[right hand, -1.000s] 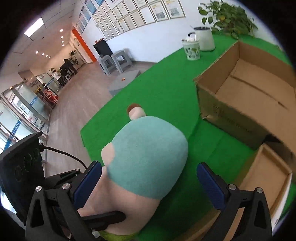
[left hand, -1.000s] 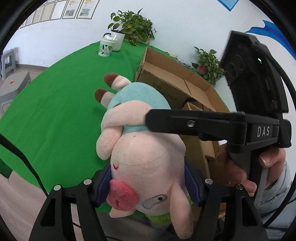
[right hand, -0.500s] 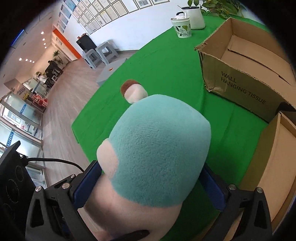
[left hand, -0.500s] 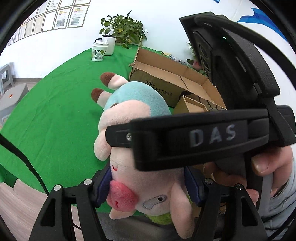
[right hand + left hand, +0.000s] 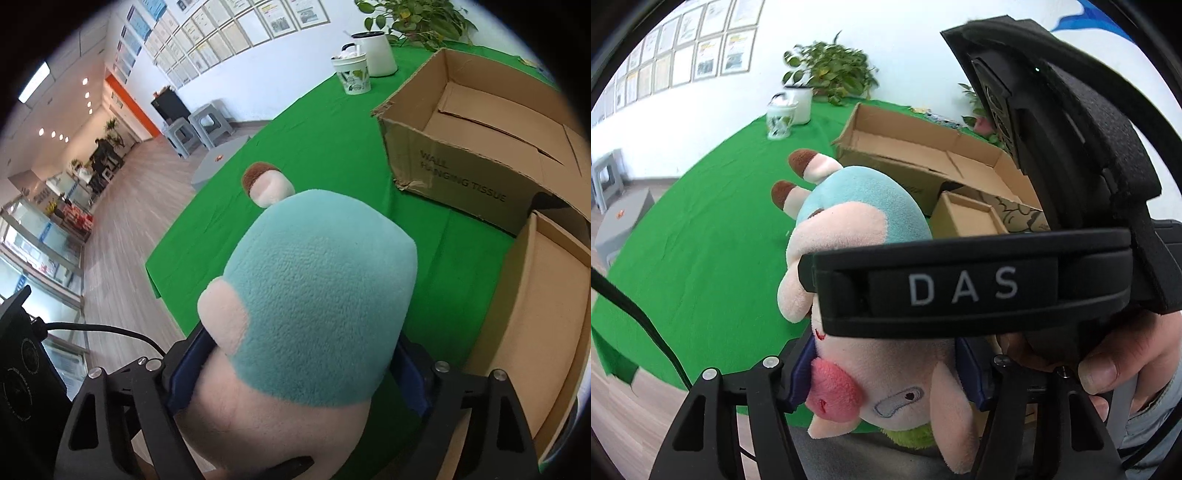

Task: Organize objects
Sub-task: 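Close the left tool on the plush pig and lift it, then carry the plush pig with the left tool and lower it into the large box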

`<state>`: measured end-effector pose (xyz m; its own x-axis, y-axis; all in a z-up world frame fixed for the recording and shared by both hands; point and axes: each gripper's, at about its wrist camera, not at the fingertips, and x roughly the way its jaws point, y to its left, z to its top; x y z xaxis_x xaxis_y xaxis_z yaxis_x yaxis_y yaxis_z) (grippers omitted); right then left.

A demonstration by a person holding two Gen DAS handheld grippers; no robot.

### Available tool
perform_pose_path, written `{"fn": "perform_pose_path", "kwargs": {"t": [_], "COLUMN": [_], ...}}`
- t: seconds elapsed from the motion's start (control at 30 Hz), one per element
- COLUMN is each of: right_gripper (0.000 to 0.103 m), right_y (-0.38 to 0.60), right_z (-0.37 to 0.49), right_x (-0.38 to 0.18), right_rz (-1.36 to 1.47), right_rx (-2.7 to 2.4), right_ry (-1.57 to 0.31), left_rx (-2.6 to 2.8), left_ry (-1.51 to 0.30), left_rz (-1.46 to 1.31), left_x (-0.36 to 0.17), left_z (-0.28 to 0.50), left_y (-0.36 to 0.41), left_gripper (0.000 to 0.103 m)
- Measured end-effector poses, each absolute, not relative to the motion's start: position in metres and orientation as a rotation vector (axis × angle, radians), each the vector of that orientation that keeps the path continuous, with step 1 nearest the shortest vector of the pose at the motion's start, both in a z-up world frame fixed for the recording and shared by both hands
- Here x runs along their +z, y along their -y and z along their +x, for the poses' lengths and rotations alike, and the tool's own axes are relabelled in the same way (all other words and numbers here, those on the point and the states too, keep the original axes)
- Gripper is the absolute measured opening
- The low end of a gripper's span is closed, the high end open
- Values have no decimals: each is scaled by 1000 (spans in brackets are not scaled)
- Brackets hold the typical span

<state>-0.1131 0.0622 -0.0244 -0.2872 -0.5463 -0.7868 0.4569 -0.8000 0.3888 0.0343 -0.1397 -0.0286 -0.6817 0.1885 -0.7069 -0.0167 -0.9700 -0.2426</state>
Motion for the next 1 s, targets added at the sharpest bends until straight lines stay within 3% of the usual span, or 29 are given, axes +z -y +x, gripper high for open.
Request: {"fn": "perform_pose_path", "kwargs": {"t": [0.5,1.0], "right_gripper": [84,81], "right_y": [-119,-127], "right_z": [-141,-195], "right_x": [79,138], "right_rz": [965,844], "right_rx": [-2471,-2657], "right_ry": [192,79], "left_rx": [2737,2642], "left_ry": [33,51], "left_rz": [-837,-638], "left_x": [68,150], "left_z": [-11,-117], "left_y": [78,87], "left_gripper": [61,61]}}
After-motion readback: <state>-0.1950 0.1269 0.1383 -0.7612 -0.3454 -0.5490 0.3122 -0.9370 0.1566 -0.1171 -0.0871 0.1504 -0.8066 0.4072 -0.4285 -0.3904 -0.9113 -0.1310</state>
